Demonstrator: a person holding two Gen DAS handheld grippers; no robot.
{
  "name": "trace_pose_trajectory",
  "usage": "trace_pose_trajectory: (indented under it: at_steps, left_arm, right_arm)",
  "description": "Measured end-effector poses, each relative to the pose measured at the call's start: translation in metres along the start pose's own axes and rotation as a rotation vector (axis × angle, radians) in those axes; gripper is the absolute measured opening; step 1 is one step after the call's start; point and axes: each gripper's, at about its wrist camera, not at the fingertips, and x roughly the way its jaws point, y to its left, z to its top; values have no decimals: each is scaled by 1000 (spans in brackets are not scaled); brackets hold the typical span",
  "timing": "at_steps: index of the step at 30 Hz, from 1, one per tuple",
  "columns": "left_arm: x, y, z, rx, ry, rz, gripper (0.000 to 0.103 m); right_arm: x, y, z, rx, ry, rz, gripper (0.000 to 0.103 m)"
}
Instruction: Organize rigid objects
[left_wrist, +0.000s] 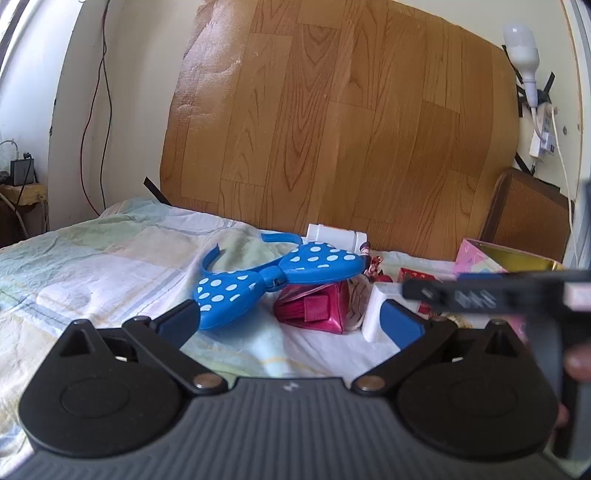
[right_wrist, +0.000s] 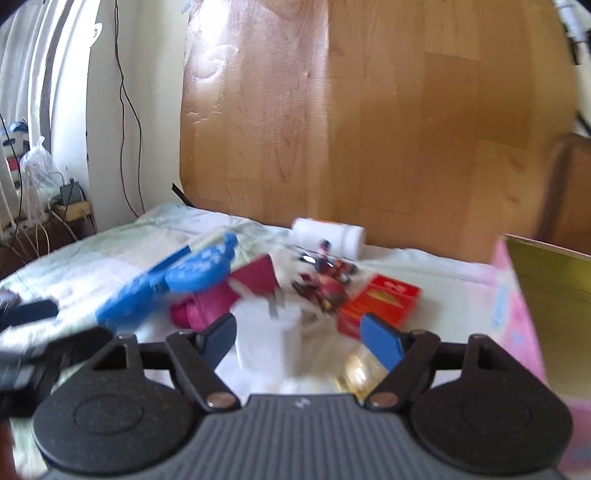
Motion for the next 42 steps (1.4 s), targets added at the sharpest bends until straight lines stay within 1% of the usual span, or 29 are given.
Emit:
trace_pose_trajectory:
  at_steps: [2,3,4,5,6,7,8,11,15,18,20,24,27,29,31,32,34,35,36,37,39,42]
  left_arm:
    - [1,2,0,-10,5,-4,103]
    - [2,3,0,-16,8,-4,103]
    - [2,4,1,-23,9,-6,103]
    - [2,5,0,-29,9,-8,103]
    - [1,6,0,-36,8,-10,103]
    - [1,7,0,-42,8,-14,103]
    - [1,8,0,-48,9,-17,103]
    - [2,11,1,-68,17,-30,103]
    - [3,18,1,-104,29,-50,103]
    - [6,21,1,-130,46,-61,103]
    - [7,23,1,-138,60,-66,103]
    - [7,21,1,-134,62,-62,103]
    - [5,20,1,-123,50,-58,103]
    - [5,19,1,-116,47,-57,103]
    - [4,19,1,-111,44,-56,103]
    - [4,19,1,-109,42,-54,103]
    - [4,19,2,-109,38,-53,103]
    - [4,19,2,-109,37,-53,103]
    - [4,19,2,-109,37,-53,103]
    - [4,19,2,-110,38,-53,103]
    - [4,20,2,-115,39,-60,103]
    - [5,21,2,-124,42,-67,103]
  right_arm:
    - [16,-3,9,31,17,19,78]
    - [23,-6,11,51,37,25,75]
    - [29,-9,12,71,61,41,71]
    - [33,-12,11,95,88,76,57]
    - [31,-16,9,130,93,120,50]
    - [28,-19,5,157,101,154,48]
    - [24,-19,3,163,105,167,45]
    - [0,-15,-13,112,123,191,41]
    - [-29,-3,-51,8,176,230,42]
    - [-51,0,-70,-23,172,199,47]
    - [-60,-1,-69,-20,153,183,49]
    - [-65,-7,-47,15,70,169,50]
    - [-53,-13,-16,74,14,166,50]
    - [-36,-18,4,133,8,176,50]
    - [-12,-23,21,181,27,173,50]
    - [2,-25,27,210,50,175,49]
    - [24,-31,33,265,102,190,43]
    - [33,-33,32,282,128,204,35]
    - [38,-34,29,293,158,213,22]
    - [39,-34,23,299,181,222,19]
    - [22,-29,9,261,170,252,17]
    - [-12,-20,-18,209,201,314,17]
